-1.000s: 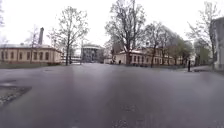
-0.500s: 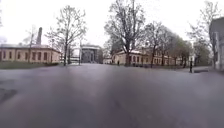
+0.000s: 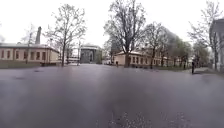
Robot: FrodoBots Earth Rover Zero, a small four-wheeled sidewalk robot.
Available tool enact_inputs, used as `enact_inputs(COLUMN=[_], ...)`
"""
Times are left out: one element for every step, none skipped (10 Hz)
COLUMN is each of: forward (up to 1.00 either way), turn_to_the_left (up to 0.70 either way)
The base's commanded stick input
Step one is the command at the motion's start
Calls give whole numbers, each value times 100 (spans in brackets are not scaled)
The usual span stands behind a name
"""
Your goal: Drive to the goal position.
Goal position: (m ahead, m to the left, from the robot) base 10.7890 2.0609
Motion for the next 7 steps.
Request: enact_inputs(forward=[100,100,100,100,100,100,100], turn_to_the_left=[0,0,0,0,0,0,0])
